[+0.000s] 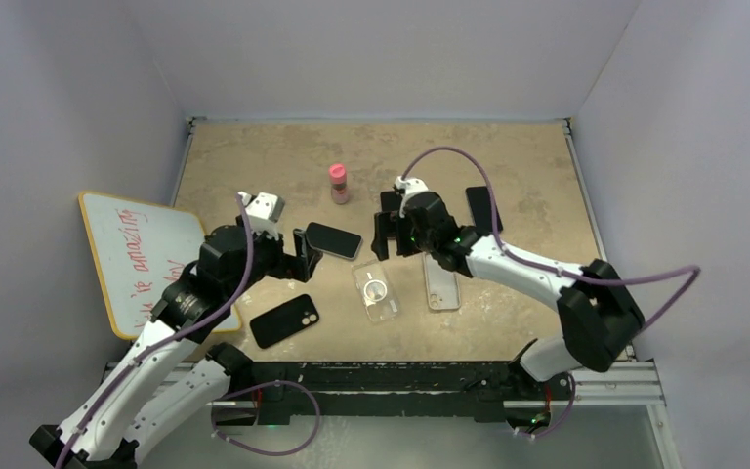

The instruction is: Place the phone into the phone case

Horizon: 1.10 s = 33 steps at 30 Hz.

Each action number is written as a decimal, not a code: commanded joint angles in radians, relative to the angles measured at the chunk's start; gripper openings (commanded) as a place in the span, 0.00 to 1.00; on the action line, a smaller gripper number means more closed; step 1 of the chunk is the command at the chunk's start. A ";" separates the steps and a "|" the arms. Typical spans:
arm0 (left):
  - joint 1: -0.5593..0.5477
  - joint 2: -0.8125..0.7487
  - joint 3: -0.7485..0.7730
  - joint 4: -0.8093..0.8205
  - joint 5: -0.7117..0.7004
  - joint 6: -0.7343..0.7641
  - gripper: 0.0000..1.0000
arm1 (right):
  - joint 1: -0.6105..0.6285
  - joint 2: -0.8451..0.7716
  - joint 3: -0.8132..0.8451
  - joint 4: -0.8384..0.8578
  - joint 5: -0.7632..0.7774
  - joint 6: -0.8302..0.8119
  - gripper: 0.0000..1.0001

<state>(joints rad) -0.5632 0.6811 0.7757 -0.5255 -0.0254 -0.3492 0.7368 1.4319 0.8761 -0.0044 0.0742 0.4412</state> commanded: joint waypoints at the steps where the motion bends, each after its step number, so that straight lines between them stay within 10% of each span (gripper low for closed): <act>1: 0.003 -0.060 0.018 0.032 -0.054 -0.011 0.97 | 0.000 0.125 0.162 0.078 -0.073 -0.195 0.99; 33: 0.003 -0.178 0.014 0.005 -0.192 -0.037 0.97 | 0.087 0.673 0.520 0.190 -0.176 -0.433 0.99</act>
<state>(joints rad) -0.5632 0.5205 0.7757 -0.5270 -0.1734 -0.3668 0.7876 2.0850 1.3289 0.1944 -0.1215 0.0521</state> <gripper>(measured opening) 0.973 0.987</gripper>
